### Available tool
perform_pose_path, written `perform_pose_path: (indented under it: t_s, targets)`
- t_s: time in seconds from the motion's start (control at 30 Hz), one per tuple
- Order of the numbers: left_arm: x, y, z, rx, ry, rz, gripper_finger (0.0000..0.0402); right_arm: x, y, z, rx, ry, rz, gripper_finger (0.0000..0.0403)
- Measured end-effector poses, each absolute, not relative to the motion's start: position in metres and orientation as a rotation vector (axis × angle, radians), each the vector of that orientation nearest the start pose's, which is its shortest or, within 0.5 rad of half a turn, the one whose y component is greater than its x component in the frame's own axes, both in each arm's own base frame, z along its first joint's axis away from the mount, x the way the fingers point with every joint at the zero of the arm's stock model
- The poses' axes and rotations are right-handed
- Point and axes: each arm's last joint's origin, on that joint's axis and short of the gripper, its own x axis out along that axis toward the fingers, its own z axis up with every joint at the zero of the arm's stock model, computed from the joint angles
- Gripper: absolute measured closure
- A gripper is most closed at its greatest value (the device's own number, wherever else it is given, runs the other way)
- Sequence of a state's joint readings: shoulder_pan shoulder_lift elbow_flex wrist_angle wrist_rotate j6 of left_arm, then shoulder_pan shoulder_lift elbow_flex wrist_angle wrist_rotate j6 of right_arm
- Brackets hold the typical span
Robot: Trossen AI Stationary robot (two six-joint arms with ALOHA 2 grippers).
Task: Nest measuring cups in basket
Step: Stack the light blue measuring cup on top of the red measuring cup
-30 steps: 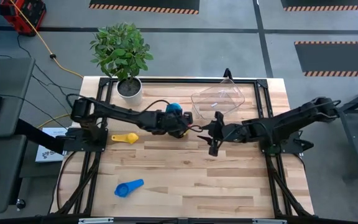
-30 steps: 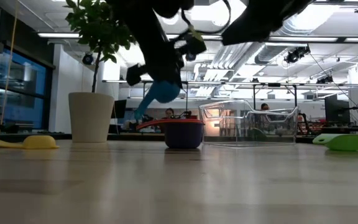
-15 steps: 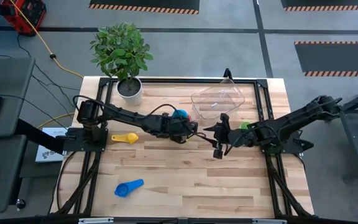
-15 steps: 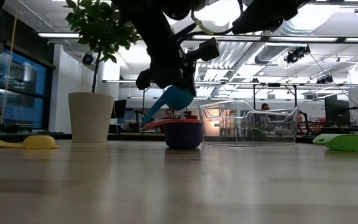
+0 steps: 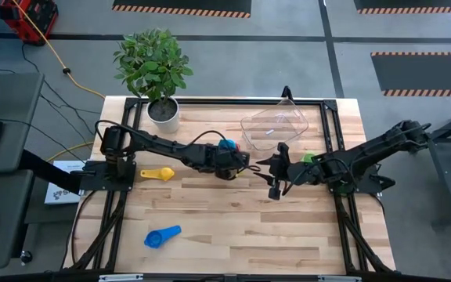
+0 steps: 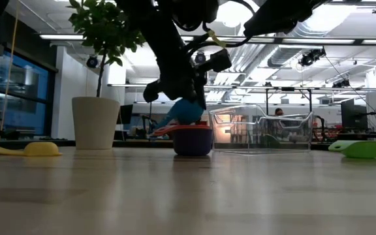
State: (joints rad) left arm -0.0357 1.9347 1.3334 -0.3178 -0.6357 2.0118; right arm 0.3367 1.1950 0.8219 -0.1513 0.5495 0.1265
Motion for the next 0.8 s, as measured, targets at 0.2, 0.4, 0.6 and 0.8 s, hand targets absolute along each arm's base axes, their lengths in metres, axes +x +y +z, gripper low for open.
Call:
perform_pose_path:
  t_s: [0.2,0.4,0.6,0.8]
  targets:
    - [0.405,0.003,0.189,2.045,1.156,-0.534,0.0384,0.244,0.069,0.269,-0.105,0.46,-0.237,0.0247]
    - [0.406,0.002,0.188,2.034,1.12,-0.558,0.0382,0.245,0.065,0.269,-0.101,0.46,-0.253,0.0247]
    - [0.406,0.005,0.188,2.013,1.127,-0.54,0.0352,0.246,0.062,0.269,-0.097,0.461,-0.264,0.0247]
    - [0.406,0.013,0.188,1.929,1.153,-0.471,0.0289,0.246,0.062,0.269,-0.097,0.46,-0.264,0.0247]
